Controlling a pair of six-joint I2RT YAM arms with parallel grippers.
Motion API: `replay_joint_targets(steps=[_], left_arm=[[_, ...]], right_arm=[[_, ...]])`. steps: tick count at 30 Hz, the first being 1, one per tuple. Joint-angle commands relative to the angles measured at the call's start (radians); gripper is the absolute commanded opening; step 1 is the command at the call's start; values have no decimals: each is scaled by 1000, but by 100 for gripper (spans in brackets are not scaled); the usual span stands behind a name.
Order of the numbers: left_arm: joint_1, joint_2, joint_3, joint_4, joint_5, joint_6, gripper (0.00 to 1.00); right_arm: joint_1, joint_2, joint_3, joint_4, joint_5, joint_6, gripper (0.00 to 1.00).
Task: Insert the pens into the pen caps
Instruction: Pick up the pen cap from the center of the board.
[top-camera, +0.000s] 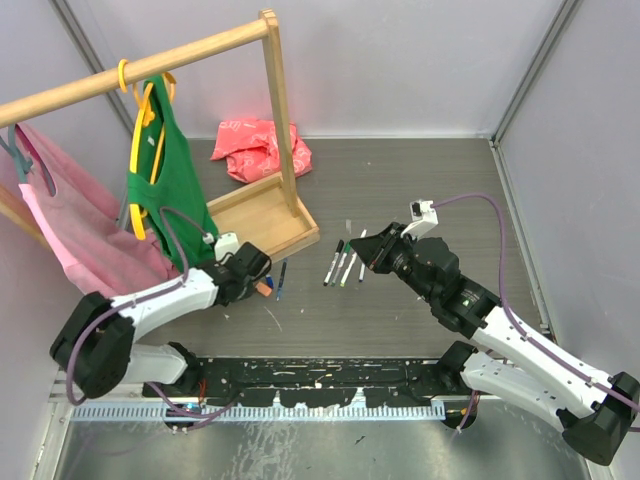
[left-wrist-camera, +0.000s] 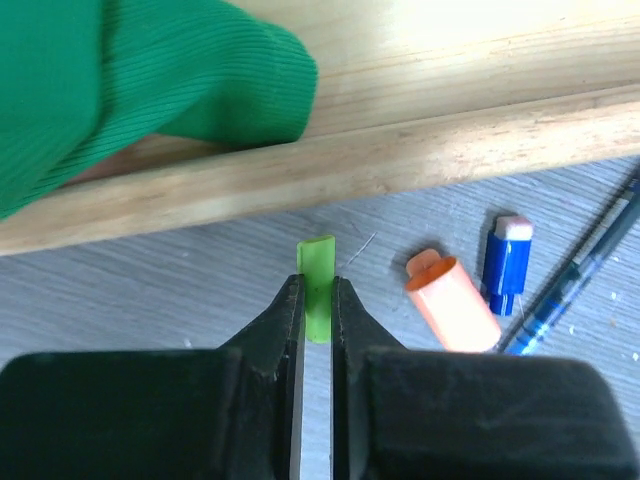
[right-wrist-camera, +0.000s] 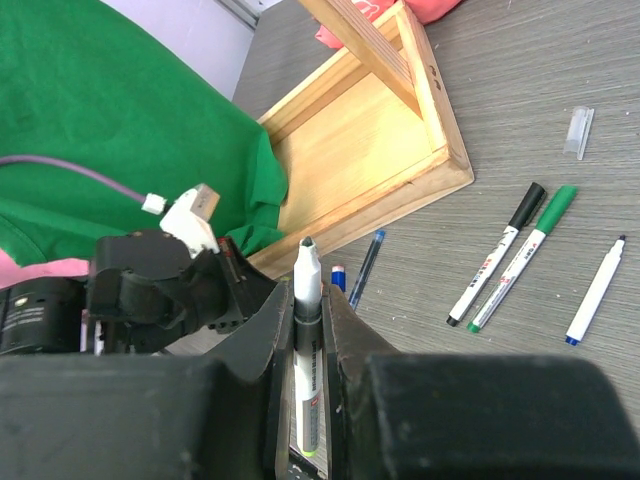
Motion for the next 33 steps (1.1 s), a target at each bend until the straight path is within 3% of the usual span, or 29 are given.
replay_joint_targets(steps=[1,9,14,20,33], left_arm=[[5,-165,4,-99,-70,6,0],[-9,-317,37,-36,49,98,0],[-143,-284,58,48,72,93,0],[-317,-160,98,177,80,84,0],[-484,245,303,353,232,176,0]], right_arm=[[-1,-1,14,37,5,3,0],[-1,-26,15,52,27,-22,0],[-1,-55,10,53,73,-32,0],[0,-86,4,51,82,-36,0],[0,-212,-25,42,156,-64,0]])
